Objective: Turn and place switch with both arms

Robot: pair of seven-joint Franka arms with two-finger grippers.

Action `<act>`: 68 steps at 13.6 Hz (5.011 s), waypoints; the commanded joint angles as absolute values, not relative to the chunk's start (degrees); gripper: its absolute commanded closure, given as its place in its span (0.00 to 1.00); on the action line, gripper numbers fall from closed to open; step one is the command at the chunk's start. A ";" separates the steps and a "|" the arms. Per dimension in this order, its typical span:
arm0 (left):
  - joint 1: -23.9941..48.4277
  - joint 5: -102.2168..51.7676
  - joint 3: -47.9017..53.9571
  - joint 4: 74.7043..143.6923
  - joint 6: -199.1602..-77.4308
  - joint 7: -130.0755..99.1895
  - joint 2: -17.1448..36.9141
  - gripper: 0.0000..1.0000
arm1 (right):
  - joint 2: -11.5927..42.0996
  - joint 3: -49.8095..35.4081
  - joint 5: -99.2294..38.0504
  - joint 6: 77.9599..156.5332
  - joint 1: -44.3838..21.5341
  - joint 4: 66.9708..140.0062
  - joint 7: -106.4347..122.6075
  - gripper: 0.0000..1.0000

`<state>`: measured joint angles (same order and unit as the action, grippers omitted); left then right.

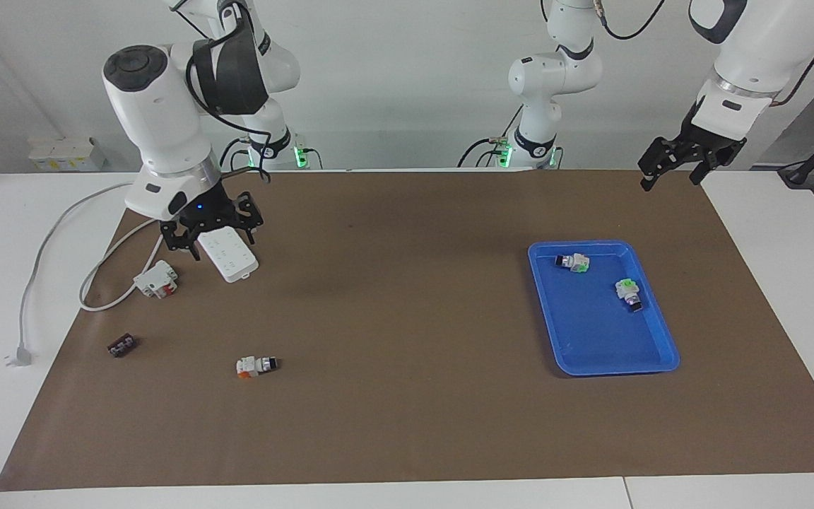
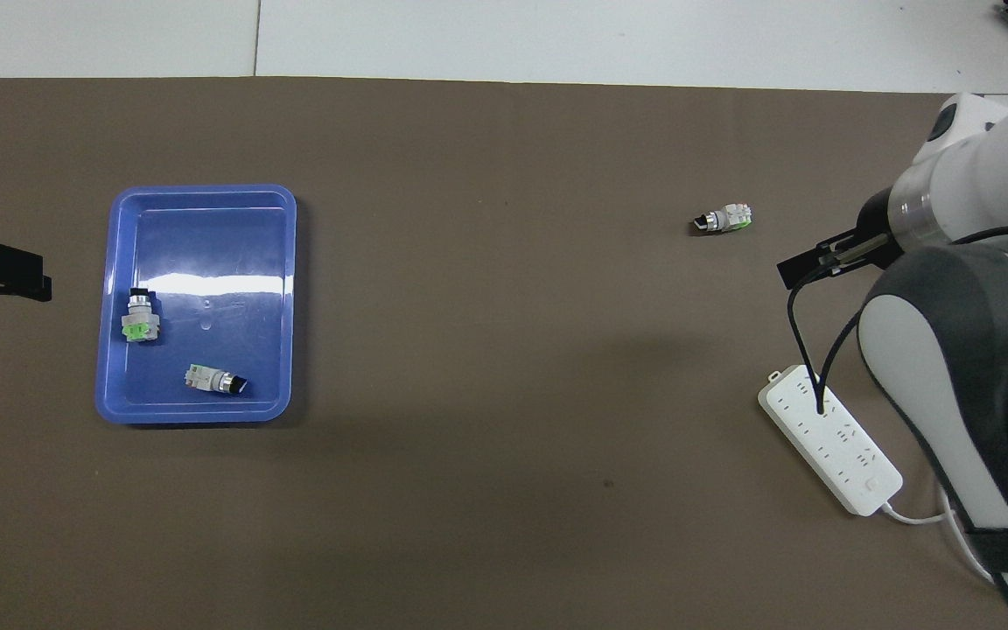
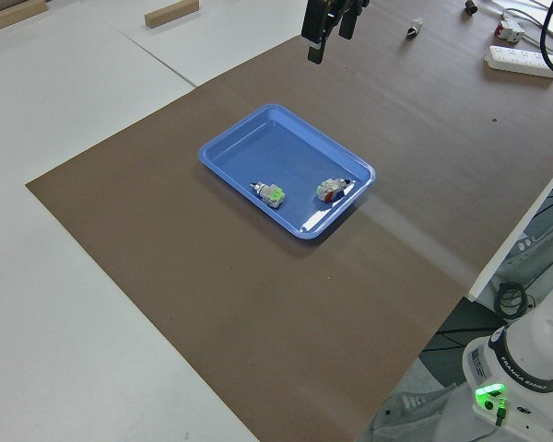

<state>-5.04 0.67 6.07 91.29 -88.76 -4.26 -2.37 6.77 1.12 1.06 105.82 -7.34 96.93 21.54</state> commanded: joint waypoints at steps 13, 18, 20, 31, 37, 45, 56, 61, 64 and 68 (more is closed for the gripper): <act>-4.57 1.49 6.42 92.90 -88.33 -4.22 -4.13 0.00 | 19.77 0.79 0.26 120.15 -5.63 96.33 88.05 0.00; -4.57 1.49 6.42 94.65 -89.73 -4.13 -4.75 0.00 | 24.33 0.18 -0.17 121.20 -4.75 93.36 99.03 0.00; -4.48 1.49 6.42 94.92 -89.74 -3.69 -5.01 0.00 | 25.92 -3.23 0.00 121.29 -2.04 92.64 101.42 0.00; -4.04 1.41 6.86 96.68 -91.67 -3.16 -5.71 0.00 | 34.71 -10.11 0.88 124.79 4.66 87.63 110.04 0.00; -4.13 -0.53 6.86 98.79 -91.32 -3.25 -6.50 0.00 | 35.77 -10.02 -0.35 128.32 4.83 87.71 104.00 0.00; -4.13 -2.20 6.86 98.79 -90.79 -3.86 -6.59 0.00 | 35.59 -9.93 -0.09 125.42 6.15 88.59 94.75 0.02; -4.13 -2.20 6.94 99.32 -95.89 -3.43 -6.50 0.00 | 35.59 -9.93 0.70 129.02 4.31 89.65 92.11 0.21; -3.96 -6.56 7.03 99.49 -95.18 -3.95 -6.59 0.00 | 35.42 -9.93 0.88 132.10 4.92 91.76 94.13 0.21; -4.57 -12.29 6.94 102.21 -97.37 -3.78 -7.47 0.01 | 35.42 -9.93 0.88 132.10 5.01 91.85 95.18 0.26; -4.04 -13.01 6.94 104.59 -98.09 -3.69 -8.61 0.02 | 35.25 -9.93 1.14 132.01 5.45 91.41 97.11 1.00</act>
<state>-4.64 -12.21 7.37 101.41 -96.23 -3.73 -6.09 35.16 -9.24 0.48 130.88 4.19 91.17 94.60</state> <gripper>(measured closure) 0.013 0.436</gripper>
